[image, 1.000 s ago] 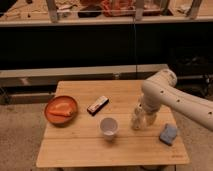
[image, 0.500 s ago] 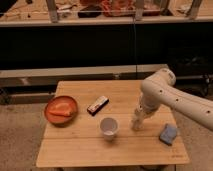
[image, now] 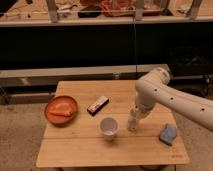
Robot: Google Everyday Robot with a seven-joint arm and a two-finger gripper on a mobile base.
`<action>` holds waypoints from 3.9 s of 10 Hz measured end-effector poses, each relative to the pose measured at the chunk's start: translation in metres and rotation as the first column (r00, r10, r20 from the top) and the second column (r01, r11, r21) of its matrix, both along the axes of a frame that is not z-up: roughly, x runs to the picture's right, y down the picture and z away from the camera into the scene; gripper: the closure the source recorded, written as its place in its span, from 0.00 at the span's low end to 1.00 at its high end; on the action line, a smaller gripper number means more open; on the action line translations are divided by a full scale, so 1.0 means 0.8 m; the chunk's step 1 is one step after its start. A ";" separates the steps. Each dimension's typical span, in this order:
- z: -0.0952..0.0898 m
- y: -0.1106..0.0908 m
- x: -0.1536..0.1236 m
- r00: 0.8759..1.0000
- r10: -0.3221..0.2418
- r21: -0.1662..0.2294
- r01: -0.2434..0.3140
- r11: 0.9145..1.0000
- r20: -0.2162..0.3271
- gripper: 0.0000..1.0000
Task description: Knock the bottle over
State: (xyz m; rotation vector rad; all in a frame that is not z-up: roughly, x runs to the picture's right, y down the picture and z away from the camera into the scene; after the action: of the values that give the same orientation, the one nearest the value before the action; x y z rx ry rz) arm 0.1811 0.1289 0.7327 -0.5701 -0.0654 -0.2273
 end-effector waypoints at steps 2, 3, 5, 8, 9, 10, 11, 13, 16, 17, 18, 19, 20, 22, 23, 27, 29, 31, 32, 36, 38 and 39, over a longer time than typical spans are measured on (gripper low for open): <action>0.000 0.001 -0.004 1.000 -0.005 -0.004 0.005 1.000 0.009 1.00; 0.000 0.001 -0.004 1.000 -0.005 -0.004 0.005 1.000 0.010 1.00; -0.001 0.001 -0.004 1.000 -0.006 -0.005 0.006 1.000 0.009 1.00; -0.001 0.002 -0.012 1.000 -0.015 -0.008 0.016 1.000 0.024 1.00; -0.002 0.001 -0.012 1.000 -0.014 -0.007 0.014 1.000 0.024 1.00; -0.002 0.001 -0.012 1.000 -0.014 -0.007 0.014 1.000 0.024 1.00; -0.002 0.001 -0.012 1.000 -0.015 -0.007 0.015 1.000 0.024 1.00; -0.003 0.002 -0.019 0.999 -0.024 -0.009 0.024 1.000 0.037 1.00; -0.003 0.001 -0.018 0.999 -0.022 -0.009 0.022 1.000 0.037 1.00; -0.004 0.002 -0.019 0.999 -0.025 -0.010 0.025 1.000 0.039 1.00; -0.004 0.002 -0.019 0.999 -0.025 -0.010 0.025 1.000 0.039 1.00; -0.004 0.002 -0.019 0.999 -0.024 -0.009 0.025 1.000 0.039 1.00; -0.004 0.001 -0.020 0.999 -0.024 -0.007 0.024 1.000 0.041 1.00; -0.005 0.005 -0.025 0.998 -0.033 -0.013 0.034 0.999 0.052 1.00; -0.005 0.006 -0.033 0.997 -0.043 -0.012 0.044 0.999 0.063 1.00; -0.015 0.020 -0.053 0.993 -0.068 -0.016 0.070 0.997 0.099 1.00; -0.013 0.017 -0.060 0.991 -0.074 -0.016 0.077 0.997 0.114 1.00; -0.015 0.019 -0.061 0.990 -0.077 -0.016 0.080 0.997 0.120 1.00; -0.016 0.020 -0.062 0.989 -0.079 -0.015 0.081 0.997 0.124 1.00; -0.016 0.020 -0.066 0.984 -0.096 -0.013 0.099 0.995 0.150 1.00; -0.017 0.020 -0.067 0.983 -0.099 -0.011 0.102 0.995 0.153 1.00; -0.018 0.019 -0.069 0.982 -0.104 -0.010 0.107 0.994 0.157 1.00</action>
State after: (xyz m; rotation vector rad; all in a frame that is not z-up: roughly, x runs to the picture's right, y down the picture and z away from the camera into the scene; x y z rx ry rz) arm 0.1256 0.1438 0.7182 -0.5735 -0.1896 -0.3748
